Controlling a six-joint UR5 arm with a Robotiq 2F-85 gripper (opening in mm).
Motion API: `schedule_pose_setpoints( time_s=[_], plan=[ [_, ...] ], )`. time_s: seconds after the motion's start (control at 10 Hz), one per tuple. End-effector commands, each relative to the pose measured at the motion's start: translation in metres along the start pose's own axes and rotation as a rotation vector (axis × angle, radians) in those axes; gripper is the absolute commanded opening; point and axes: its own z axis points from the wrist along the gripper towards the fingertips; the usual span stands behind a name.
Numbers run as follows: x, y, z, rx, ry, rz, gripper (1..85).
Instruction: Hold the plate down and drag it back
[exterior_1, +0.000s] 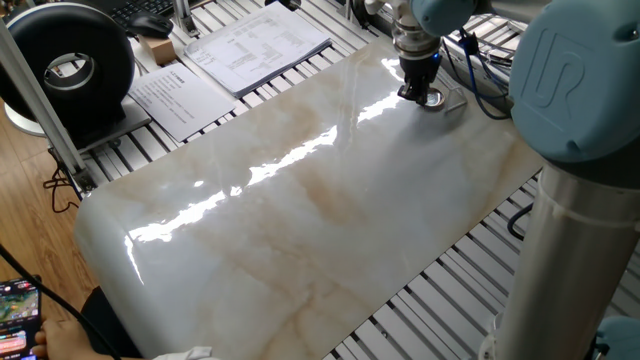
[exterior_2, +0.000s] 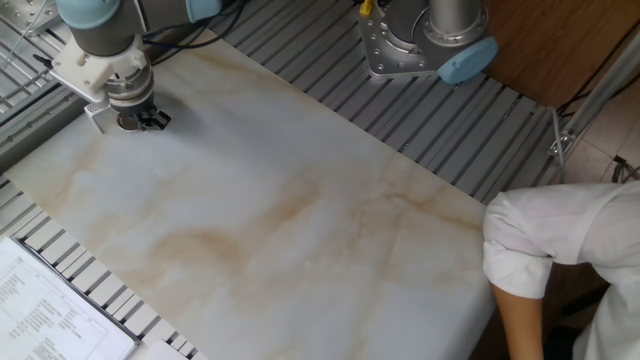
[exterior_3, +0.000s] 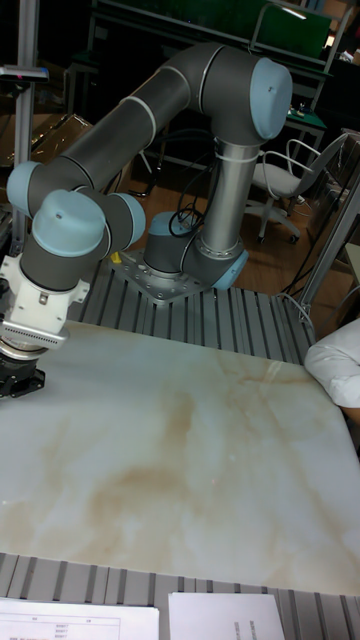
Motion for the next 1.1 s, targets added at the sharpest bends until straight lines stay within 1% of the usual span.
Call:
schedule_pose_setpoints(
  time_s=[0.0, 0.1, 0.2, 0.4, 0.6, 0.8, 1.0],
  plan=[
    [0.0007, -0.0004, 0.0002, -0.009, -0.002, 0.013, 11.7],
    [0.001, -0.0004, 0.0004, -0.009, 0.0, 0.013, 26.3],
    [0.0001, 0.0013, 0.0006, -0.015, -0.003, 0.007, 35.7],
    [-0.0002, -0.0013, 0.0026, -0.008, -0.006, 0.004, 35.3],
    [-0.0016, -0.0004, 0.0039, -0.013, -0.013, 0.002, 34.0],
    [-0.0026, -0.0024, 0.0044, -0.005, -0.017, -0.003, 30.3],
    [-0.0035, -0.0026, 0.0048, -0.004, -0.02, -0.005, 27.0]
  ],
)
